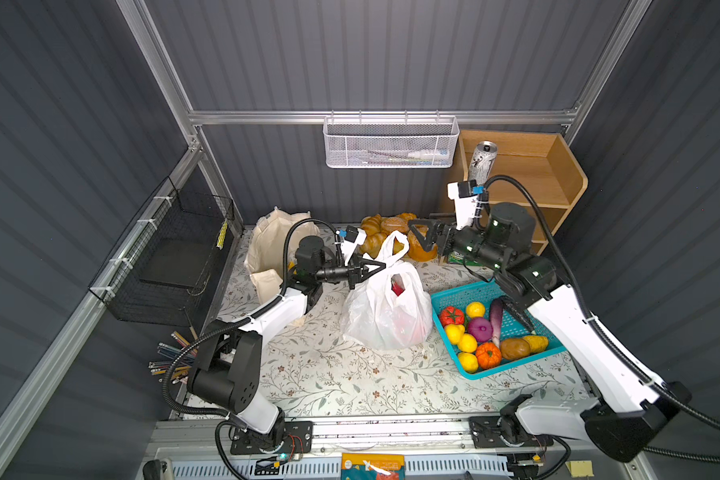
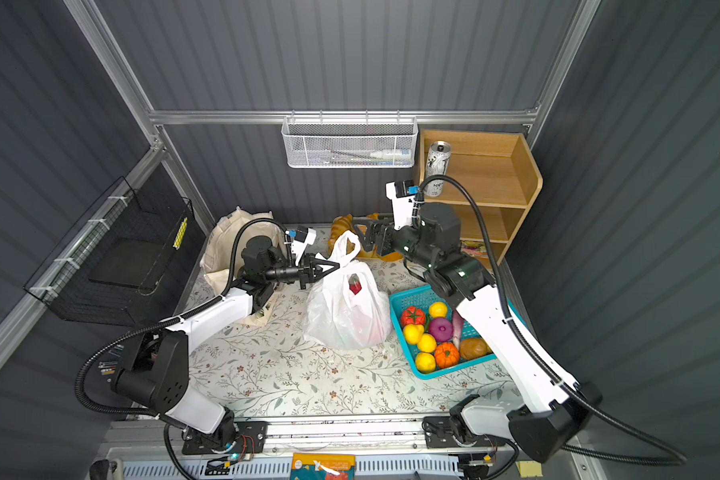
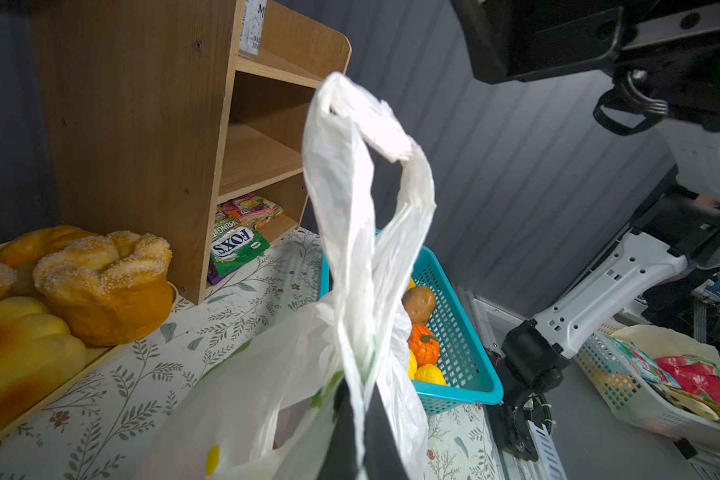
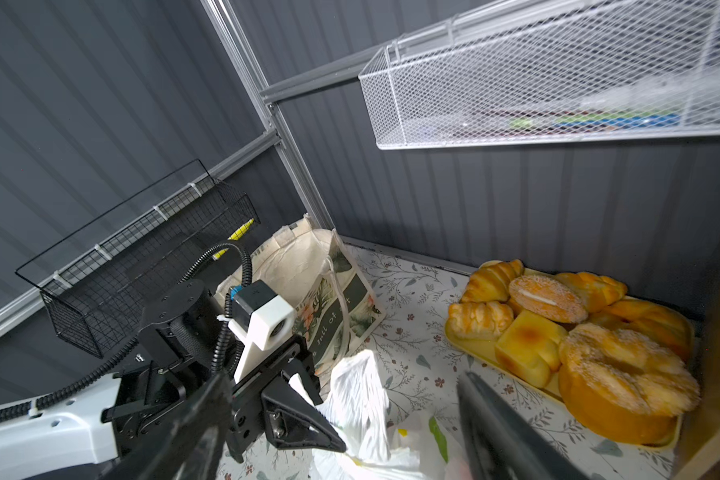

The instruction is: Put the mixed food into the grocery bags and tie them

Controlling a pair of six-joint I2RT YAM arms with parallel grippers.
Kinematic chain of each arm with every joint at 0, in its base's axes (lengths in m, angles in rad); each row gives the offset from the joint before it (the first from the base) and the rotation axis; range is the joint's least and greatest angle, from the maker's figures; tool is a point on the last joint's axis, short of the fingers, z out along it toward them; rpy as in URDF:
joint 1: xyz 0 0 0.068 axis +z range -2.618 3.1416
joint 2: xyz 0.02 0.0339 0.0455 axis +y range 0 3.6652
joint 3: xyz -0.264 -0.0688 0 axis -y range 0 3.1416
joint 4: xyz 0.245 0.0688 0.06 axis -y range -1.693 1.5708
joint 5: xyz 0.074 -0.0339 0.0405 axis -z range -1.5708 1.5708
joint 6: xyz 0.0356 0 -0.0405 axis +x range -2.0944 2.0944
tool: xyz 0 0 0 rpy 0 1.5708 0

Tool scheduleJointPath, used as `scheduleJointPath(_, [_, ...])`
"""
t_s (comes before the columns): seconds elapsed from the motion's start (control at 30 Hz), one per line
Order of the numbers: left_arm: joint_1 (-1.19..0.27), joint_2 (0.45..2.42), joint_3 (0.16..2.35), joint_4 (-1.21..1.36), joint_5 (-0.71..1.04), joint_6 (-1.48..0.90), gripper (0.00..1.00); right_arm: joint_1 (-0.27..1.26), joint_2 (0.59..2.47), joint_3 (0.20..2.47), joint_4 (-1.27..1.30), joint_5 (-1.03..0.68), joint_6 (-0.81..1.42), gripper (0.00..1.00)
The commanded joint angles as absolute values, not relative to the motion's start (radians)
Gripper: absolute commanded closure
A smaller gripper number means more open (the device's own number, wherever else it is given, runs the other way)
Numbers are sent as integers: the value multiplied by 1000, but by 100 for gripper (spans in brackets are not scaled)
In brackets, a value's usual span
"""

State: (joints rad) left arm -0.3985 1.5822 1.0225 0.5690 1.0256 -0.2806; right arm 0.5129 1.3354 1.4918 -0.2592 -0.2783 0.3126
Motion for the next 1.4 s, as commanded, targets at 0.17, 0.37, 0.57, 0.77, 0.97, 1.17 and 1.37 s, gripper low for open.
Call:
scheduleJointPath(0.17, [-394, 1588, 1055, 587, 1059, -279, 100, 512, 1428, 1516, -406, -409, 309, 18])
scheduleJointPath(0.37, [-394, 1586, 1048, 592, 1058, -280, 100, 511, 1461, 1532, -394, -449, 336, 31])
scheduleJointPath(0.57, [-394, 1586, 1044, 593, 1057, -281, 100, 511, 1523, 1581, -394, -492, 345, 63])
scheduleJointPath(0.77, [-393, 1582, 1040, 563, 1021, -283, 100, 512, 1445, 1539, -329, -471, 381, 100])
scheduleJointPath(0.97, [-394, 1592, 1062, 531, 970, -296, 100, 594, 1282, 1362, -273, -403, 425, 100])
scheduleJointPath(1.17, [-393, 1596, 1086, 523, 971, -303, 100, 682, 1150, 1010, -116, -230, 505, 100])
scheduleJointPath(1.37, [-393, 1594, 1097, 485, 944, -278, 100, 695, 1110, 776, -3, -211, 601, 100])
